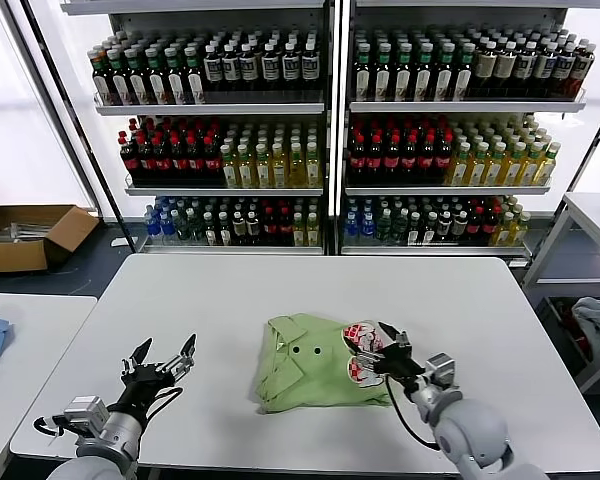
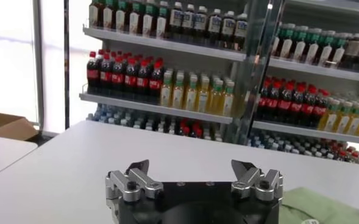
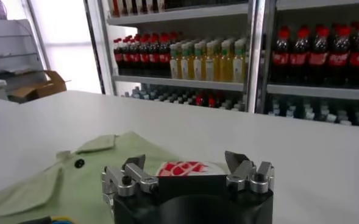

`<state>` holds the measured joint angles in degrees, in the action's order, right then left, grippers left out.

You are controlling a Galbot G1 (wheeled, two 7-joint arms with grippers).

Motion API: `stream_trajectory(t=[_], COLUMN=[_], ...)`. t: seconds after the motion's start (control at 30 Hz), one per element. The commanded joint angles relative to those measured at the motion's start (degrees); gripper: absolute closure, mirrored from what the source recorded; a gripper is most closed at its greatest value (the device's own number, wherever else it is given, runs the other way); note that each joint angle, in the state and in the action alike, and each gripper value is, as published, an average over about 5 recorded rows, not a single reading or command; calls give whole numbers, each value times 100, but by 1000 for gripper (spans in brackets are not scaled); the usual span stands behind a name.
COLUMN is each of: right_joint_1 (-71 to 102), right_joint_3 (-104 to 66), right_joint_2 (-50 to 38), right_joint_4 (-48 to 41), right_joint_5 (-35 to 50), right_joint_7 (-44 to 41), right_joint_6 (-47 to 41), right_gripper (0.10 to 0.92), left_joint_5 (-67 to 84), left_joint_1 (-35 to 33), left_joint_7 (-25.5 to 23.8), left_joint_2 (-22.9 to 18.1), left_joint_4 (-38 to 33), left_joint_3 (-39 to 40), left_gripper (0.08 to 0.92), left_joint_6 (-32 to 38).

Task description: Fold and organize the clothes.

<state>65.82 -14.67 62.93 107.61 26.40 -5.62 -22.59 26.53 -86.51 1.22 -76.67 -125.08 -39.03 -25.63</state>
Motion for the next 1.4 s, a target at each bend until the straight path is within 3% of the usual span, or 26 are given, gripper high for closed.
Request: stream_trajectory(t=[0.03, 0.5, 0.73, 0.97, 1.4], right_joint_1=[-696, -446, -235, 415, 2411], right_joint_3=[962, 854, 434, -946, -3390], right_joint_2=[942, 768, 695, 422, 692], right_joint_4=[-696, -533, 277, 1086, 1214], right_joint_5=[-319, -435, -426, -358, -93], right_joint_7=[508, 546, 453, 269, -572], right_joint_6=[-209, -300, 253, 776, 1699], right_gripper=[203, 203, 203, 203, 203], left_joint_5=[52, 164, 216, 209, -59], left_joint_1=[-252, -170, -128, -149, -63], left_joint_7=[-19, -18, -27, -208, -713], left_joint_2=[-73, -56, -6, 99, 89], left_joint_4=[-46, -2, -10, -8, -164], left_joint_3=[-71, -40, -76, -224, -266], left_gripper=[177, 177, 177, 177, 177], left_joint_6=[46, 4, 5, 94, 252])
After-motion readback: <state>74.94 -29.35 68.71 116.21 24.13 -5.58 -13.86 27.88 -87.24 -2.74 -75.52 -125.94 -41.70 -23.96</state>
